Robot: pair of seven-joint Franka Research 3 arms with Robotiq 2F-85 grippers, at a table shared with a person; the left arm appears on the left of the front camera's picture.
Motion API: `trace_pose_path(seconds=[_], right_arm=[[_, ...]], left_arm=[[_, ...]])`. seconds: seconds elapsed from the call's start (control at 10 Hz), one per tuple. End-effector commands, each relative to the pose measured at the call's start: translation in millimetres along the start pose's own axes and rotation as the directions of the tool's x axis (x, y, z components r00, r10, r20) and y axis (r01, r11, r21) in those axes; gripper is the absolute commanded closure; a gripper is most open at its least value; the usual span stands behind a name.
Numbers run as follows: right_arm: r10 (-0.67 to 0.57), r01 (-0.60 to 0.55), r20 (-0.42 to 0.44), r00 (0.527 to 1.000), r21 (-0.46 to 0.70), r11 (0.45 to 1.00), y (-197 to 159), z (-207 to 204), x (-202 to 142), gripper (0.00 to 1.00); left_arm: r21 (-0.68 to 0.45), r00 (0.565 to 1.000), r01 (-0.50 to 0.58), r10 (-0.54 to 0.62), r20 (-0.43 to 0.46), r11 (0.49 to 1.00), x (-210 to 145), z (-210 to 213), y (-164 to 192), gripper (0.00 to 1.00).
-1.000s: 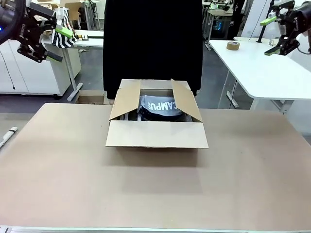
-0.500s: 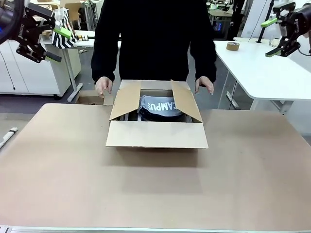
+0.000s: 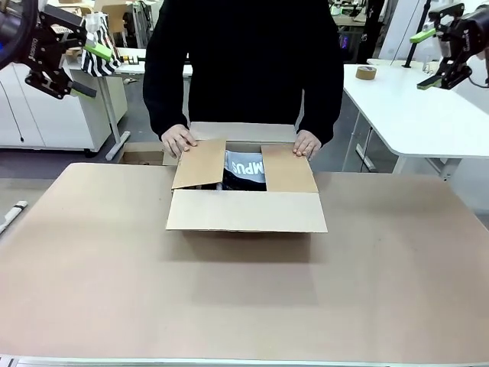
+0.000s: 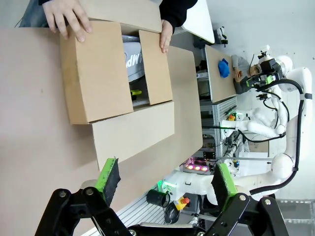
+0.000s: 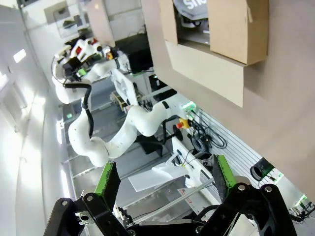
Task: Pack the gift set into the box.
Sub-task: Press and hold the closed box until the human finishes sealing it.
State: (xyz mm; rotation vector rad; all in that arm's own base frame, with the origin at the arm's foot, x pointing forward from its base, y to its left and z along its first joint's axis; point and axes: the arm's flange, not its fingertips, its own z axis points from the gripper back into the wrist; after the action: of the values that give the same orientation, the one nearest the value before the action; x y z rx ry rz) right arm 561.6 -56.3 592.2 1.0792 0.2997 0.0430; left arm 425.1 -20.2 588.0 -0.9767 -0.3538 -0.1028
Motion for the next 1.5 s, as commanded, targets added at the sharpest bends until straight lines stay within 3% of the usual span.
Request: trace_pose_path(seconds=[0.0,1.4], right_arm=[[-0.003,0.003,0.013,1.000,-0.014,1.000,0.5,-1.4,-0.3,0.00],[-0.003,0.003,0.013,1.000,-0.014,1.000,0.5,-1.4,-0.3,0.00]], left_arm=[[0.004,1.000,-0.010,0.010,-0.010,1.000,-0.3,3.0,-2.2,0.00],[0.004,1.000,-0.010,0.010,-0.010,1.000,-0.3,3.0,-2.2,0.00]])
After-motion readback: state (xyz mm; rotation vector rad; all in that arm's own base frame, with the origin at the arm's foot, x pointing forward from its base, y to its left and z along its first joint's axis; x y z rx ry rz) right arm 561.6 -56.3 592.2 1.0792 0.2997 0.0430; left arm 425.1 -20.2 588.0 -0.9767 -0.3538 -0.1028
